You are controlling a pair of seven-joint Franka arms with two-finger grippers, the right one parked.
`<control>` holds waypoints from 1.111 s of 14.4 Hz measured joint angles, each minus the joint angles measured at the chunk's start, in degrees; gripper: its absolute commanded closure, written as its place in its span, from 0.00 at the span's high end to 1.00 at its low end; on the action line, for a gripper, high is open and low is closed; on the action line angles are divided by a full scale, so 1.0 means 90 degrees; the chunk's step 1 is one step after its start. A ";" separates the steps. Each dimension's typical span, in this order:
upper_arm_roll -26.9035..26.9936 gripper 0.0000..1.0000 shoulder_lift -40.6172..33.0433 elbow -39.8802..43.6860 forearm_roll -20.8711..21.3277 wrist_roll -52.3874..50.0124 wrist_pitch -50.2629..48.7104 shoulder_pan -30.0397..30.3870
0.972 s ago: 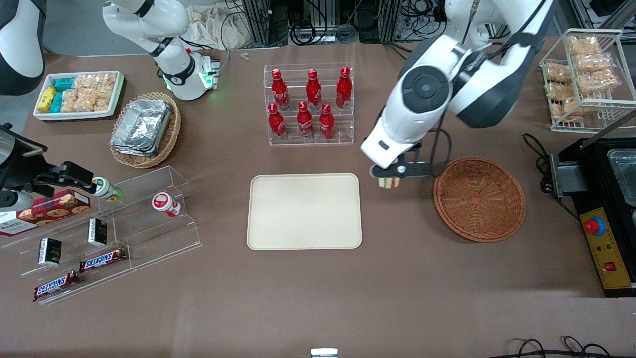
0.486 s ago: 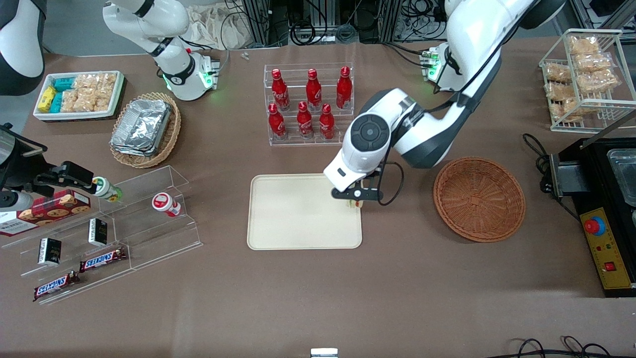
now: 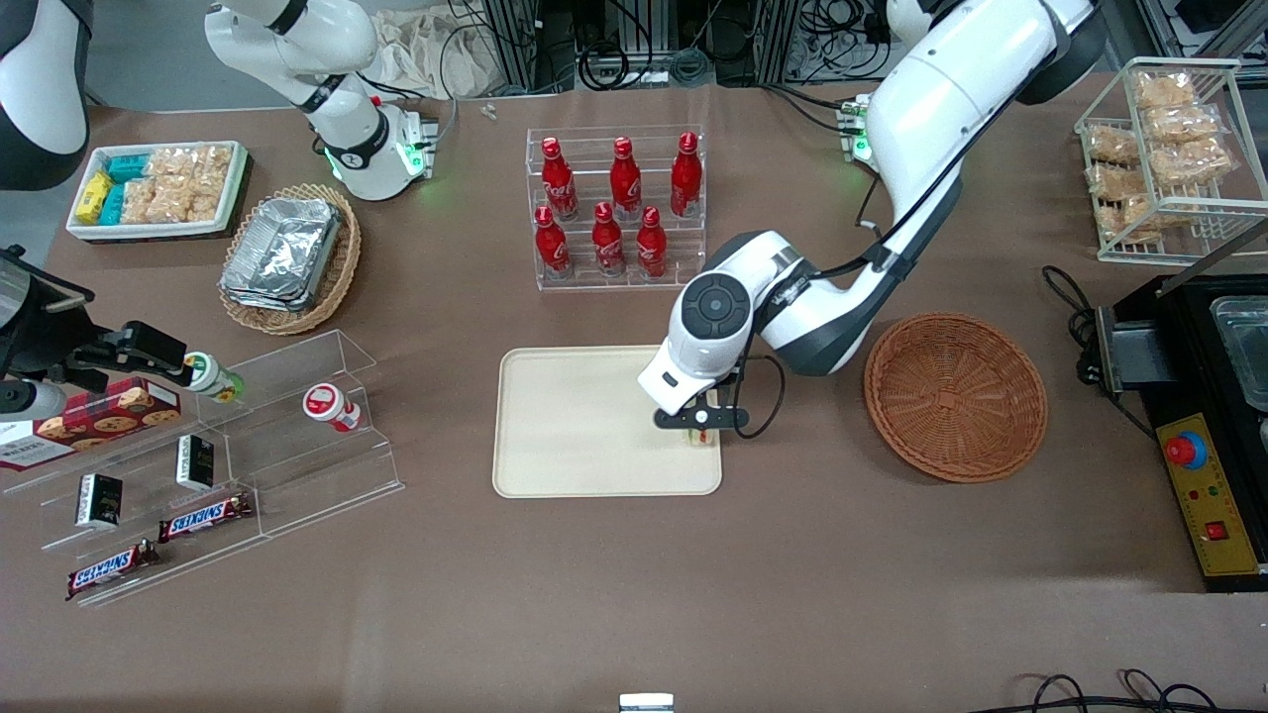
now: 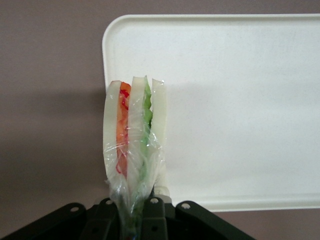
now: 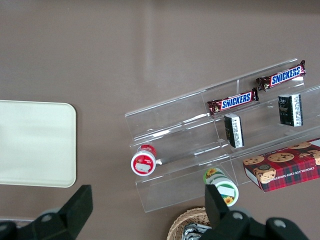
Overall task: Place sandwich from basket to tray
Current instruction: 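Lower the sandwich onto the tray and open the left gripper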
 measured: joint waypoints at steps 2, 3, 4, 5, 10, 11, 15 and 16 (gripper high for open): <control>0.0002 0.00 0.0217 0.0002 0.0031 -0.0006 0.0147 -0.0003; 0.0003 0.00 0.0313 0.0002 0.0036 -0.0007 0.0236 -0.0004; 0.0006 0.00 0.0405 0.0003 0.0041 -0.0007 0.0343 -0.0004; 0.0011 0.02 0.0478 0.0003 0.0046 -0.0007 0.0418 -0.0004; 0.0014 1.00 0.0575 0.0027 0.0228 -0.0482 0.0486 -0.0007; 0.0011 1.00 0.0572 0.0035 0.0322 -0.0703 0.0477 -0.0009; -0.0001 1.00 0.0301 0.0171 0.0399 -0.1093 -0.0286 -0.0007; -0.0002 1.00 0.0100 0.0220 0.0399 -0.1107 -0.0615 -0.0004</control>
